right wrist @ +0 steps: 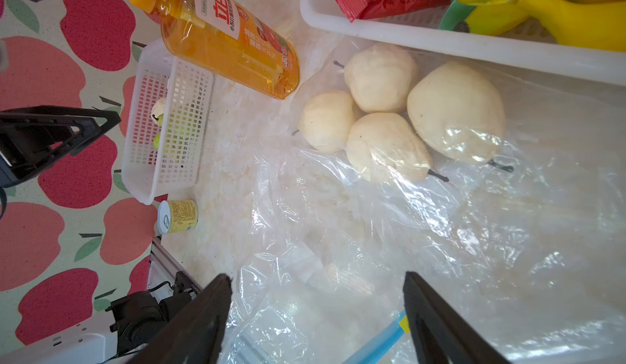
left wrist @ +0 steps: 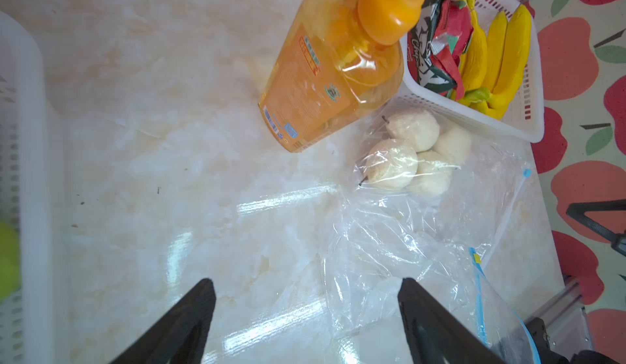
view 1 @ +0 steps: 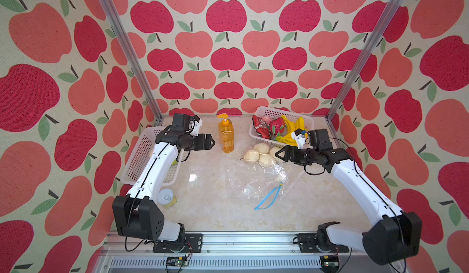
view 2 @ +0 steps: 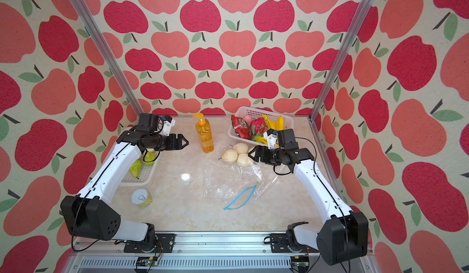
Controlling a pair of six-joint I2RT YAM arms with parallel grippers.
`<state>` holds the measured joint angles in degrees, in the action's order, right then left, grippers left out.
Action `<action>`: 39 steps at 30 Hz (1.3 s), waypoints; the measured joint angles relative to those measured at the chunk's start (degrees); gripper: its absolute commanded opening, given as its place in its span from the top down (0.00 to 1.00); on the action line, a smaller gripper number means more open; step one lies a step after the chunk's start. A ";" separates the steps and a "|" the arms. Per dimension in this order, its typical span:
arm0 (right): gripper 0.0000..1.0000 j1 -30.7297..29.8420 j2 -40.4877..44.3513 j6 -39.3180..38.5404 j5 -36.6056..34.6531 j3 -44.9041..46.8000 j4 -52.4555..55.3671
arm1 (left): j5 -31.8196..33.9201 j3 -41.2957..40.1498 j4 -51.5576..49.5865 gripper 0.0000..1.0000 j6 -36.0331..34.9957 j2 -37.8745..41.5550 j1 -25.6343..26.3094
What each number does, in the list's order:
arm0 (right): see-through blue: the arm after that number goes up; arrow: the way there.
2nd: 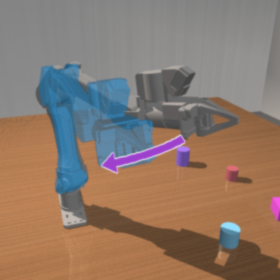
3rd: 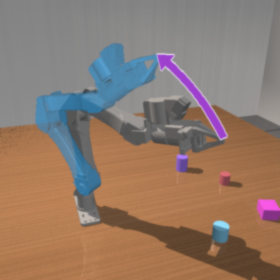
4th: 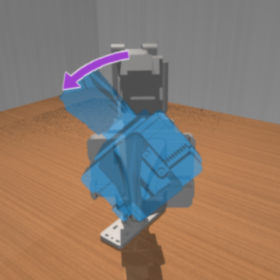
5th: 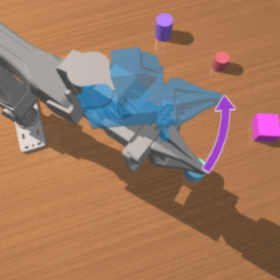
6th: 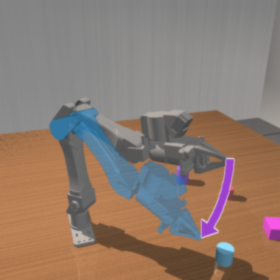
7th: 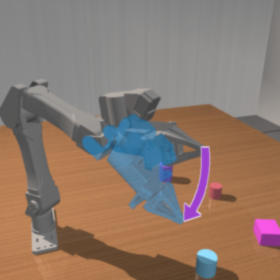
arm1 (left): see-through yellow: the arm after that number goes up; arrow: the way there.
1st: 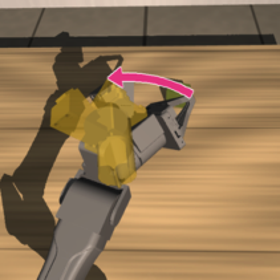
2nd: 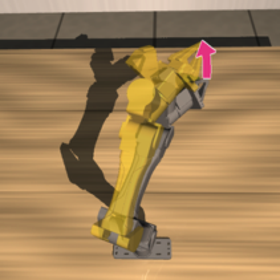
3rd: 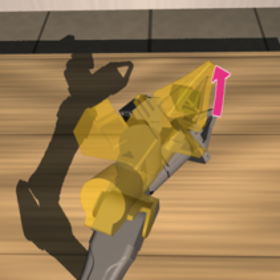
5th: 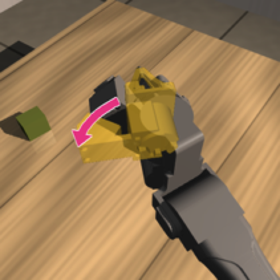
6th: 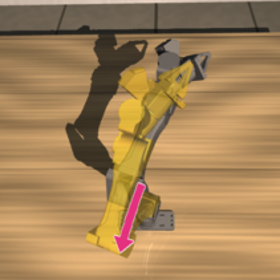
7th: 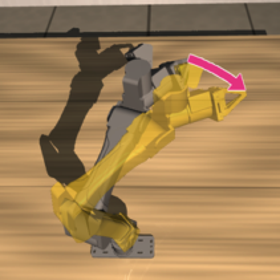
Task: Open the zip-top bag and take out the pear
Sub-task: Place the pear in the basket, then move the zipper food storage bag to the center of the board.
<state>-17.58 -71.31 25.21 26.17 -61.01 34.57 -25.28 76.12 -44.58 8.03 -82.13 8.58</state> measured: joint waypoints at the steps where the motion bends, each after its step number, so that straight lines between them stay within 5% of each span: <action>1: 0.17 0.15 0.28 0.11 -0.02 0.28 0.04 | -1.92 -1.88 0.61 0.13 0.02 0.13 0.44; 9: 0.24 0.42 1.36 1.05 0.72 2.51 0.09 | -11.67 -8.76 7.63 0.22 -1.73 -1.86 7.67; 14: 0.32 0.59 2.45 2.14 1.49 4.11 -0.17 | -9.86 -9.86 12.63 0.19 -1.68 -7.26 11.13; 24: 0.32 0.90 3.39 2.36 1.95 6.84 -0.22 | -3.43 -10.73 20.26 0.18 -1.49 -18.12 13.42; 29: 0.33 1.40 3.61 2.36 1.97 7.96 -0.31 | -3.63 -10.69 22.51 0.48 -1.73 -22.77 14.69; 34: 0.41 2.40 3.61 2.40 1.92 8.61 -0.44 | -3.19 -10.86 22.75 1.00 -1.70 -23.45 16.31; 39: 0.55 4.15 4.42 3.15 -0.28 10.29 -0.42 | 4.31 -12.17 18.29 1.00 -1.51 -14.78 16.15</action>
<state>-13.43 -66.89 28.36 25.89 -50.72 34.15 -20.97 63.94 -26.28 6.52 -96.90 24.73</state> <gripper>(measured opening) 0.507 0.060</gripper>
